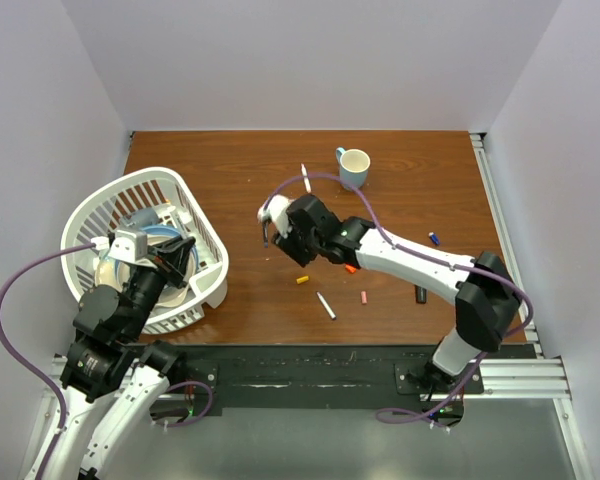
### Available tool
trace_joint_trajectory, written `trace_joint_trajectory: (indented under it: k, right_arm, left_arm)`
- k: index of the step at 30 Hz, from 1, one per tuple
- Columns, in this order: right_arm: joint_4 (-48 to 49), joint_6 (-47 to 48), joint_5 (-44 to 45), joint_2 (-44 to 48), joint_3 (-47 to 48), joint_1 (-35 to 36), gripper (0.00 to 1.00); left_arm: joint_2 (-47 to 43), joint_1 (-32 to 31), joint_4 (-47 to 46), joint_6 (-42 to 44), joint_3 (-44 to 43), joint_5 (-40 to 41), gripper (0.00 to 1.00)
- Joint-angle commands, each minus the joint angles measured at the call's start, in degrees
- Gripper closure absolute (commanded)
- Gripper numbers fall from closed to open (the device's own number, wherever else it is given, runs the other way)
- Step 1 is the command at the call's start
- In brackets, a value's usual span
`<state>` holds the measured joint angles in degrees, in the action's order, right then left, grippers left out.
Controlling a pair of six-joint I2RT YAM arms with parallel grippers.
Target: Insert the pens into the pen caps
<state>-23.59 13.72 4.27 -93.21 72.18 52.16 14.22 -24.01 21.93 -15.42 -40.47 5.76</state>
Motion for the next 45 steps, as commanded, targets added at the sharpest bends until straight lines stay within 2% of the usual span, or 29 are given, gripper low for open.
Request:
trace_joint_trajectory:
  k: [1,2,3,5,7,8,11,14,19,26,33,41,45]
  right_arm:
    - [-15.5,-49.1,17.3,-5.1,10.3,-1.0,0.56]
    - [-16.5,-54.7,17.3,-5.3,10.0,-1.4,0.58]
    - [-16.8,-66.2,17.7,-5.2,9.1,-1.4,0.58]
    - [-15.3,-78.9,16.6,-4.7,6.1,-1.4,0.61]
    - [-18.4,-86.9,17.0,-5.2,6.0,-1.4,0.62]
    - [-20.5,-94.3,17.7,-6.4,6.6,-1.4,0.62]
    - [-30.0,-106.8,17.0,-10.7,9.9,-1.2,0.62]
    - [-38.1,-112.9,16.2,-15.6,14.7,-1.2,0.62]
    - [-41.2,-117.6,16.2,-18.3,17.8,-1.2,0.60]
    - [-39.4,-120.9,15.6,-20.3,17.6,-1.3,0.61]
    - [-38.3,-120.3,14.6,-24.4,19.9,-0.9,0.58]
    - [-36.3,-120.8,13.4,-27.1,18.4,-0.7,0.61]
    - [-40.6,-120.0,16.1,-29.6,20.8,-0.7,0.63]
  left_arm:
    - [-0.9,-0.1,-2.2,0.6,0.1,-0.5,1.00]
    - [-1.4,-0.1,-2.7,0.6,0.2,-0.5,1.00]
    - [-1.6,-0.1,-3.0,0.6,0.4,-0.4,1.00]
    - [-1.6,-0.1,-3.2,0.7,0.4,-0.6,1.00]
    - [-1.0,-0.1,-3.1,0.9,0.3,-1.4,1.00]
    - [-1.0,0.0,-3.0,1.0,0.2,-1.7,1.00]
    - [-1.7,0.0,-3.2,0.9,0.4,-1.5,1.00]
    - [-1.9,0.0,-3.0,0.9,0.4,-1.4,1.00]
    - [-1.9,-0.1,-2.7,0.9,0.4,-2.2,1.00]
    - [-1.8,-0.1,-2.2,0.8,0.2,-1.4,1.00]
    - [-1.5,-0.1,-2.0,0.7,0.1,-1.5,1.00]
    - [-0.9,-0.1,-2.0,0.3,0.2,-0.8,1.00]
    - [-0.2,-0.1,-1.1,-1.2,-0.4,1.2,1.00]
